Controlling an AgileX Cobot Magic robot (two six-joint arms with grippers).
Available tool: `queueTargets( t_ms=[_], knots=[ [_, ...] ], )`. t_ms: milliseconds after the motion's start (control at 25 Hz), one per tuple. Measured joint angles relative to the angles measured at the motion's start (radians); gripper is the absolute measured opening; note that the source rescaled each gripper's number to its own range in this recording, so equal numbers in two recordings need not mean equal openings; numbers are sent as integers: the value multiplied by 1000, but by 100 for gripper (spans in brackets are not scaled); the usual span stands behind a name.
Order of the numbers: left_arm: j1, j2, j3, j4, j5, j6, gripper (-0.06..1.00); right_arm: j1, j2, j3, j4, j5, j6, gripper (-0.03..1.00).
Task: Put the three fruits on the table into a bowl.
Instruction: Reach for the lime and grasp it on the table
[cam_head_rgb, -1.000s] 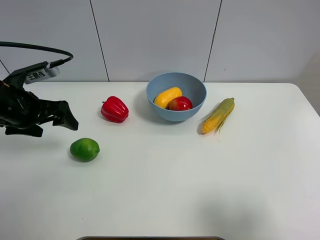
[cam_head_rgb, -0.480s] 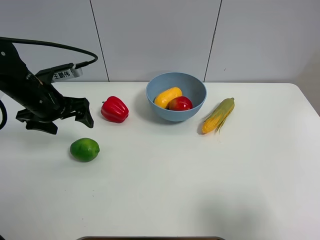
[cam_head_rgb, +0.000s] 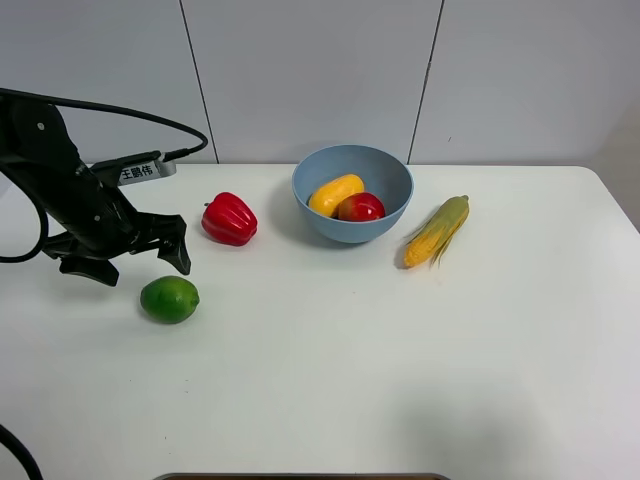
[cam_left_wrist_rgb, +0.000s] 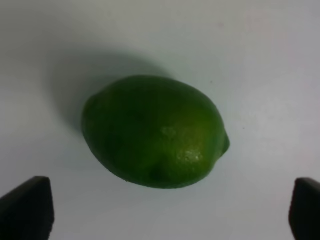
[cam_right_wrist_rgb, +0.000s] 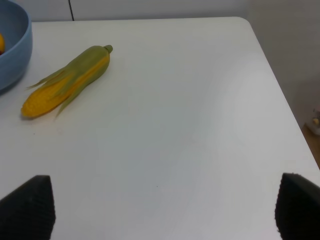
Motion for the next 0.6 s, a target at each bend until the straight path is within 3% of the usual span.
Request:
queueTargets(
  t_ms=[120, 600],
  knots=[
    [0, 20, 0, 2, 0, 26, 98, 0, 0, 0, 0, 0, 0, 69],
    [0, 34, -2, 5, -37, 45, 100, 0, 0, 0, 0, 0, 0, 69]
  ],
)
